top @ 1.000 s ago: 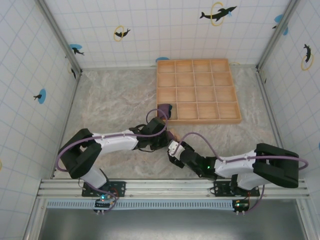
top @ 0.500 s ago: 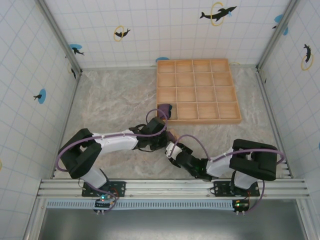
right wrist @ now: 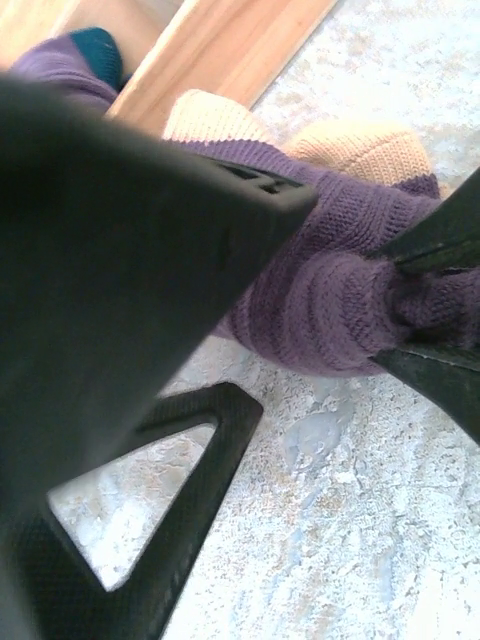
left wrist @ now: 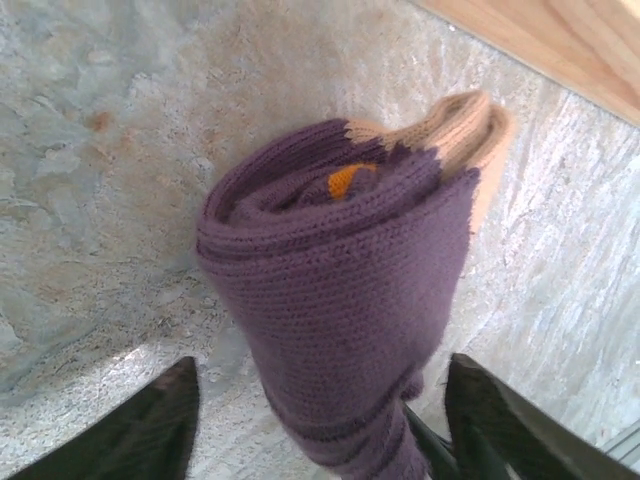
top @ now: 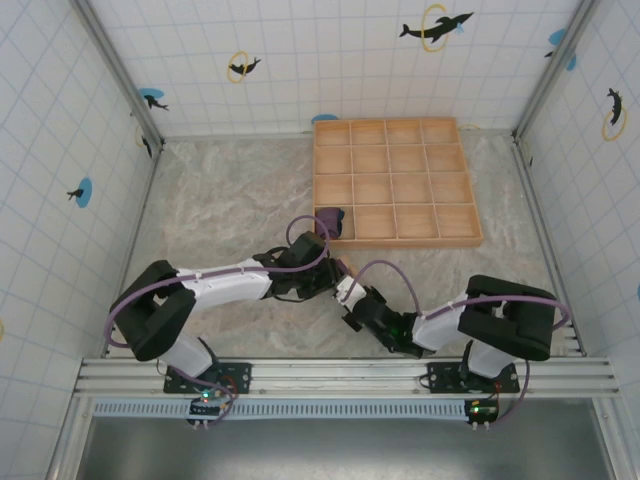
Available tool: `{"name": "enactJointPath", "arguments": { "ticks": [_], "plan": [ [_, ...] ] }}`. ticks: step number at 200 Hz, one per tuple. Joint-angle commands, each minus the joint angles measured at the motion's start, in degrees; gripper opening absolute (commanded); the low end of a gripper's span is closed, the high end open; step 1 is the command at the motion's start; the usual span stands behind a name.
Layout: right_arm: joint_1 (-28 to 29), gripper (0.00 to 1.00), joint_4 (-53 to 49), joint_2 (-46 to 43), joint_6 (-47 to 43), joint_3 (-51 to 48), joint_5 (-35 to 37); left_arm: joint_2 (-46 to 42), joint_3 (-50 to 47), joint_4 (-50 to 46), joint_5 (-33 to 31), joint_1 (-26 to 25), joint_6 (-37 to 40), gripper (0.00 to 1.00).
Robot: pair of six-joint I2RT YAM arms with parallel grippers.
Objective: Roll the socks
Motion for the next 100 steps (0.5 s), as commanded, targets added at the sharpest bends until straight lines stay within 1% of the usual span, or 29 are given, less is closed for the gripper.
{"name": "enactJointPath", "arguments": {
  "ticks": [1,11,29,65,85,100],
  "plan": [
    [-5.4,0.02,-8.3,-2.5,9.9,-1.4,-11.1,-3.2,0.1,-0.1,1.3,-1.2,1.9,0.71],
    [-7.6,0.0,-10.1,-3.5,13.7,-1.3,-14.9,-4.0,0.0,0.7,0.5,-1.2,2.3,0.74],
    [-11.4,0.0,-11.5,-5.1,19.5,-2.1,-21.1,-5.5,-0.6,2.9,-0.2,-1.2,3.0,0.74],
    [-18.0,0.0,-8.4,-6.7,28.6,-6.3,-31.8,-7.4,-4.5,10.2,-1.6,-1.2,3.8,0.73],
    [-20.9,0.0,-6.2,-5.6,32.4,-7.7,-36.3,-6.0,-5.1,12.0,-1.3,-1.1,4.5,0.72],
    [-21.8,0.0,-5.8,-4.8,34.0,-8.0,-37.4,-4.5,-5.1,13.5,-0.5,-1.1,4.6,0.71]
  ]
}}
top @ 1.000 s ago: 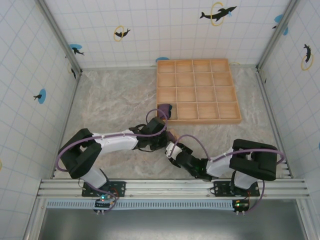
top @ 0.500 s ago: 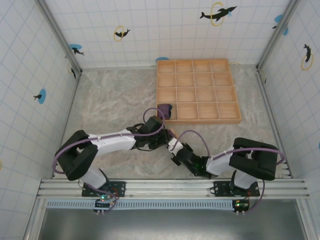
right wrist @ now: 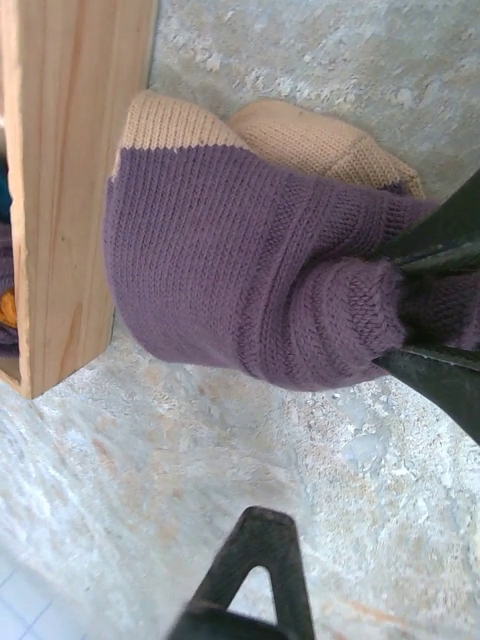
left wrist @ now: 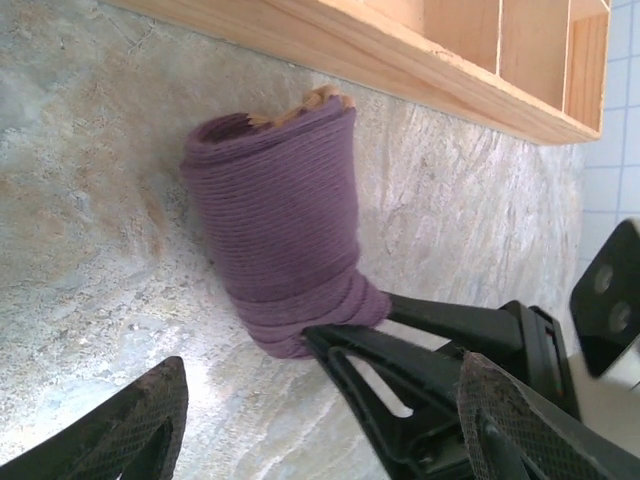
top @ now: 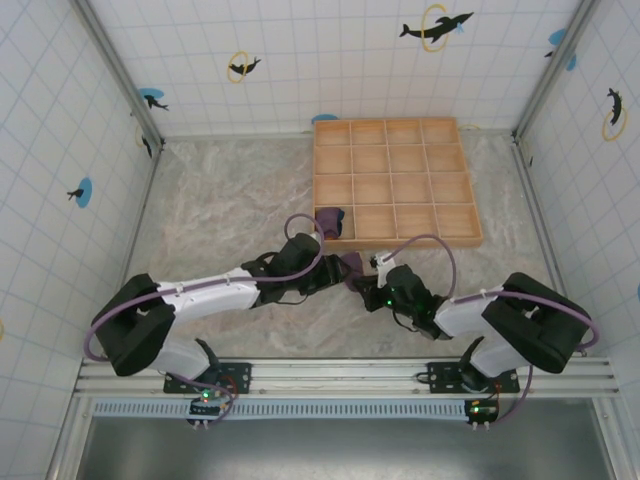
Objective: Roll the socks
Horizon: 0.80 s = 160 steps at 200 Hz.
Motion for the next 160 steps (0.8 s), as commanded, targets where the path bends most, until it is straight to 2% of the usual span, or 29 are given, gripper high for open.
{"name": "enactJointPath", "arguments": {
  "ticks": [1,44,75,141,160],
  "plan": [
    [-1.5,0.0,-6.0,2.6,7.0,-3.0,-7.3,1.9,-0.7,4.5,-0.1,0.0,1.8,0.71],
    [-3.8,0.0,-6.3,4.2,10.8,-3.6,-9.5,5.4,-2.9,11.3,0.4,0.5,2.2,0.71],
    [-4.2,0.0,-6.7,4.4,11.4,-4.2,-9.6,9.3,-5.4,18.8,3.7,1.6,0.3,0.7],
    [-4.2,0.0,-6.8,4.3,11.3,-4.7,-10.2,12.0,-10.5,34.3,1.7,1.8,0.3,0.69],
    [-4.2,0.0,-6.9,4.2,11.2,-4.7,-10.2,12.9,-10.1,35.2,1.8,2.2,0.9,0.7]
  ]
}}
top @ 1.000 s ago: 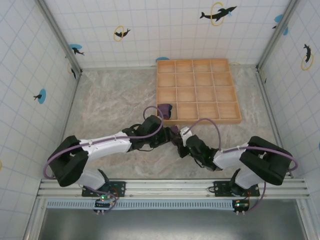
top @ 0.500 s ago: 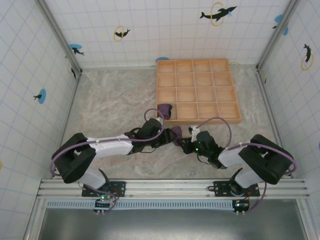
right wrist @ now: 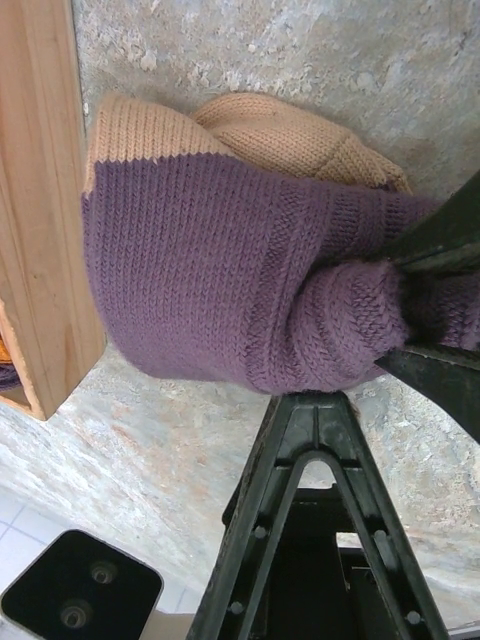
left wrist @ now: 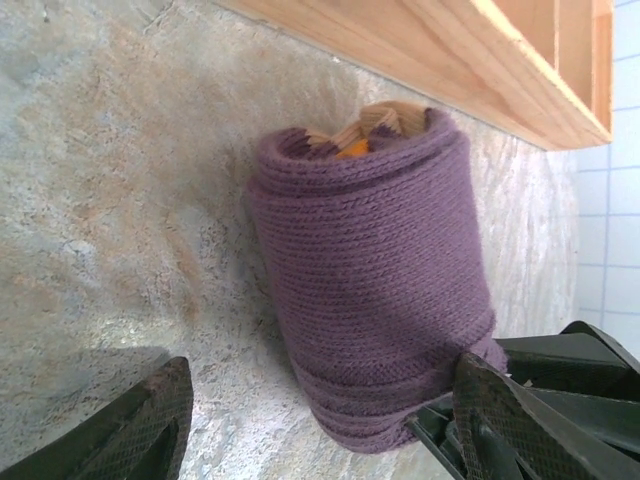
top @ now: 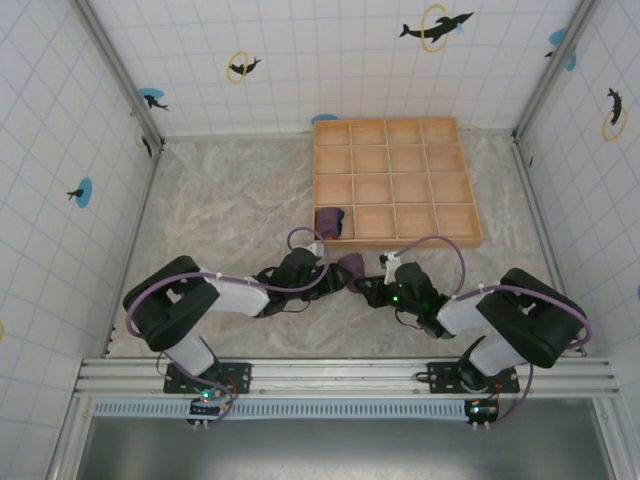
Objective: Roll the socks
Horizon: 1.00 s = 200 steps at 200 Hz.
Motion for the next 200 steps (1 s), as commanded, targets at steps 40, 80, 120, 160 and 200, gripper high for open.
{"name": "enactJointPath", "arguments": {
  "ticks": [40,80,120,160,200],
  "plan": [
    [0.2,0.0,-11.6,2.2,0.4,-2.9,-2.0,3.7,-1.4,14.5,2.8,1.7,-1.3,0.71],
    [0.2,0.0,-11.7,2.2,0.2,-2.7,-2.0,7.2,0.1,14.8,4.6,1.9,-2.1,0.7],
    [0.3,0.0,-12.3,2.3,-0.3,-1.9,-2.1,9.9,0.7,16.4,5.6,2.1,-2.9,0.69],
    [0.4,0.0,-13.0,1.7,-0.9,-1.7,-2.1,13.8,1.5,20.2,6.9,2.6,-4.7,0.62],
    [0.4,0.0,-12.3,1.5,-1.8,-1.6,-3.6,16.1,1.8,22.0,7.7,2.9,-5.3,0.39]
  ]
}}
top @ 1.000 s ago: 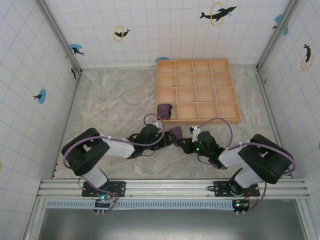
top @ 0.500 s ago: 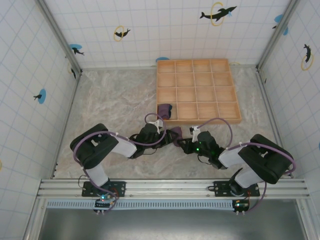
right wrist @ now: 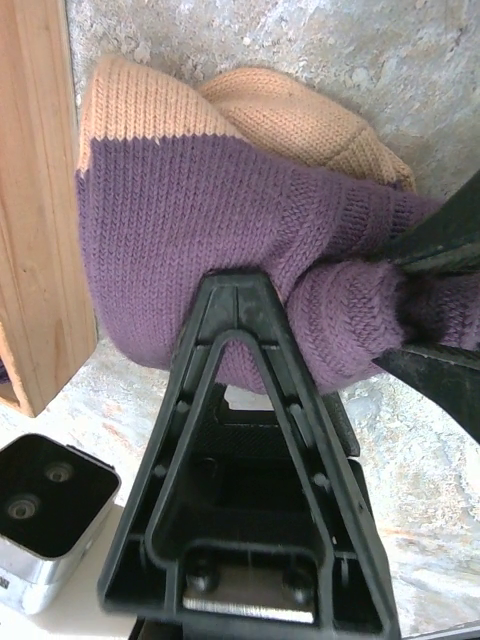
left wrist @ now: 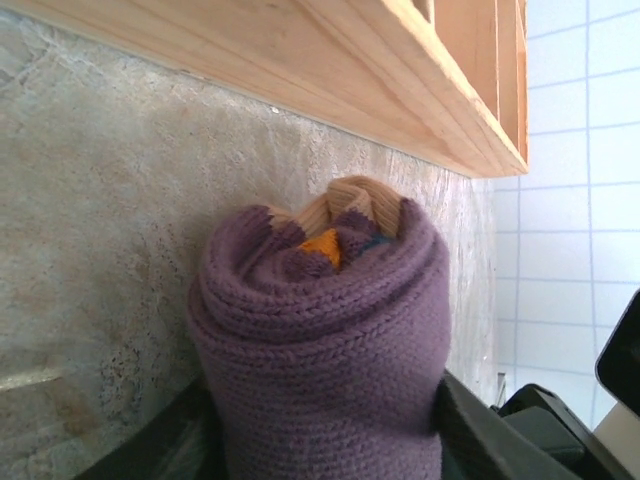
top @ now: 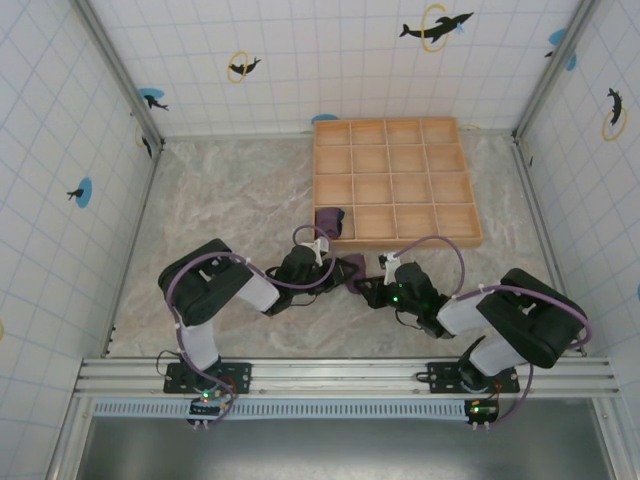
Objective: Roll the socks
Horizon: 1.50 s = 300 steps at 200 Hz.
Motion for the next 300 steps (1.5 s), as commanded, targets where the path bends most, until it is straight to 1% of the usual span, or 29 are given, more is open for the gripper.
{"name": "enactJointPath", "arguments": {
  "ticks": [1,16,27,33,48,55,83,90,116,133,144,159,176,191,207,227,239,258,300],
  "plan": [
    [0.4,0.0,-11.8,1.6,-1.0,-1.6,-3.0,2.3,0.7,0.3,0.8,0.3,-0.5,0.39],
    [0.4,0.03,-12.0,1.7,-1.4,-1.4,-3.6,2.6,1.1,-0.2,1.1,0.4,0.2,0.3],
    [0.1,0.08,-12.0,1.5,-1.4,-1.4,-4.4,2.8,1.8,-1.6,1.5,0.4,0.9,0.19],
    [0.1,0.13,-11.9,1.2,-1.4,-1.5,-4.8,2.7,2.2,-2.5,1.7,0.4,1.4,0.12],
    [-0.3,0.31,-12.3,-0.2,-1.2,-1.7,-5.7,2.5,2.9,-3.9,2.2,0.6,2.3,0.02],
    [-0.4,0.38,-13.0,-1.3,-1.0,-1.7,-6.0,2.3,2.9,-4.1,2.5,0.7,2.7,0.0],
    [-0.9,0.65,-18.8,-8.0,-0.4,-0.7,-5.8,1.9,3.4,-4.9,5.2,1.1,4.8,0.0],
    [-1.3,0.7,-20.3,-9.9,-0.1,-0.3,-5.7,1.8,3.7,-5.1,5.8,1.1,5.4,0.0],
    [-3.8,0.81,-26.9,-15.7,1.2,0.9,-5.0,1.5,4.3,-5.8,8.0,1.4,7.4,0.0],
    [-6.1,0.87,-30.8,-17.9,2.7,1.8,-4.4,1.0,4.9,-6.8,9.2,1.6,9.0,0.0],
    [-8.4,0.88,-32.3,-18.5,4.2,2.3,-6.1,0.7,5.3,-7.6,10.2,1.7,10.2,0.0],
    [-10.7,0.9,-31.6,-18.6,5.9,2.6,-9.4,0.6,6.0,-8.6,11.8,2.0,11.7,0.0],
    [-11.8,0.91,-30.8,-17.8,6.9,3.2,-11.1,0.2,6.4,-8.5,13.7,2.2,12.8,0.0],
    [-12.4,0.91,-30.5,-16.7,7.7,3.6,-11.2,0.1,7.4,-10.4,14.1,2.3,13.9,0.0],
    [-13.1,0.91,-27.8,-14.9,9.3,2.8,-12.1,0.4,8.3,-11.6,14.8,2.4,14.8,0.0],
    [-13.1,0.92,-24.9,-12.0,9.6,2.7,-11.5,1.2,8.5,-11.4,14.8,2.5,14.7,0.0],
    [-13.1,0.91,-22.6,-9.8,9.6,3.0,-12.6,1.8,8.5,-10.7,15.1,2.5,14.3,0.0],
    [-12.7,0.91,-21.7,-6.8,8.8,3.5,-11.8,2.1,8.2,-9.2,15.2,2.5,13.5,0.0],
    [-10.8,0.85,-17.7,-1.1,9.1,4.0,-13.0,2.2,8.2,-7.8,15.2,2.5,12.7,0.0]
  ]
}}
